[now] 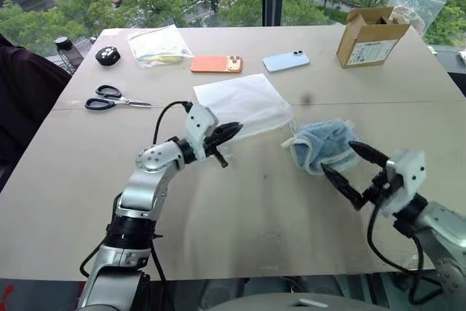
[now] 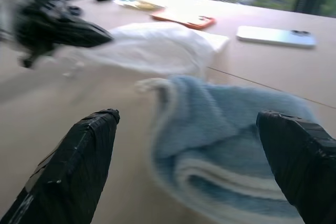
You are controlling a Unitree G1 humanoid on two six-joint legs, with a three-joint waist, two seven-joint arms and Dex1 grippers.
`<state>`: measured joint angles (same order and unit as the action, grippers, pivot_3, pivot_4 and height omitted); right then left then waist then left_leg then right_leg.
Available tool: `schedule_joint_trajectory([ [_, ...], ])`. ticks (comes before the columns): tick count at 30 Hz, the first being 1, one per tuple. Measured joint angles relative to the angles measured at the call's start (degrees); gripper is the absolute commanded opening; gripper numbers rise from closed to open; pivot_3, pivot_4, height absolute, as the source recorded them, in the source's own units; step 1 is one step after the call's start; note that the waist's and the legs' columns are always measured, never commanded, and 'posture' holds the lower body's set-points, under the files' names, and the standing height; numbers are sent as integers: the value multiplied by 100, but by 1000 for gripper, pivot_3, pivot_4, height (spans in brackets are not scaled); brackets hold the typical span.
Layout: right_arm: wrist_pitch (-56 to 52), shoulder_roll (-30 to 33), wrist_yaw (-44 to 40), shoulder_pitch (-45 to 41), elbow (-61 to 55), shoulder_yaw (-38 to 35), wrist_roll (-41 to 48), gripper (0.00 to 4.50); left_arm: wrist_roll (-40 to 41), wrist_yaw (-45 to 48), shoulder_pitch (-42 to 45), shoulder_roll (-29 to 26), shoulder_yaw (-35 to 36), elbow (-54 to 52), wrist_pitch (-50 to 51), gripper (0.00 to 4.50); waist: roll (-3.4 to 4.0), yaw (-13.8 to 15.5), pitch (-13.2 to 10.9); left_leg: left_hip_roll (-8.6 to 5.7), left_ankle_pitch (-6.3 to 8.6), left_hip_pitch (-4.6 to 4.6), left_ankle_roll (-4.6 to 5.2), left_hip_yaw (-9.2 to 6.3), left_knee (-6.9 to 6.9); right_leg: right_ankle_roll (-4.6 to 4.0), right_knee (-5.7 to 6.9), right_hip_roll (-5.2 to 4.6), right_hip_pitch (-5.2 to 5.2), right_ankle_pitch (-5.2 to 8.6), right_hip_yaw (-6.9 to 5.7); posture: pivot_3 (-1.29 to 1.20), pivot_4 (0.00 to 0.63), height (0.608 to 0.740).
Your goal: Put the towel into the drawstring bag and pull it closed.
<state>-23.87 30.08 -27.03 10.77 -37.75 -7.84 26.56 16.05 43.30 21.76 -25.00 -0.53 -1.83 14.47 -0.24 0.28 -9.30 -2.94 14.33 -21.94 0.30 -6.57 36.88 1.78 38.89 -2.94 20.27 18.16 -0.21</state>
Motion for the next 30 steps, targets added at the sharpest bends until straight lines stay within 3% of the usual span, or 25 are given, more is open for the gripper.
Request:
schedule_joint_trajectory([
  [6,-522,-138,461,-1088,591,395,-541,4500,87,-285,241,163,76,-21,37,40,-6,-49,0,0,-2,-7,-2,3,0,1,0,3,9,0,4,0,150,740],
  [13,-1442,-1309,1271,-2330,1375,457,-265,4500,-44,-451,145,156,31,-92,7,40,-10,-120,0,0,-3,-33,-3,13,1,1,15,4,50,-2,21,0,150,740],
  [17,-1462,-1170,1198,-3034,1361,514,-331,4500,-83,-527,101,164,45,-119,5,40,-11,-109,0,-1,-2,-48,-3,11,17,5,8,4,54,-4,16,0,150,740],
  [21,-1676,-664,797,-3457,1307,1385,-649,4500,-106,-580,75,193,38,-138,6,40,-12,-116,1,-1,-2,-52,-3,11,20,6,7,4,56,-5,16,0,150,740],
  [25,-1883,-247,453,-3689,1447,2364,-1177,4500,-124,-600,73,220,20,-141,3,40,-12,-114,1,-1,-2,-56,-3,10,27,7,9,4,58,-6,14,0,150,740],
  [30,-2358,284,439,-3450,1465,2648,-1640,4500,-127,-632,63,222,5,-141,2,40,-13,-79,1,-7,-2,-76,-3,1,41,11,4,-4,63,-8,5,0,150,740],
])
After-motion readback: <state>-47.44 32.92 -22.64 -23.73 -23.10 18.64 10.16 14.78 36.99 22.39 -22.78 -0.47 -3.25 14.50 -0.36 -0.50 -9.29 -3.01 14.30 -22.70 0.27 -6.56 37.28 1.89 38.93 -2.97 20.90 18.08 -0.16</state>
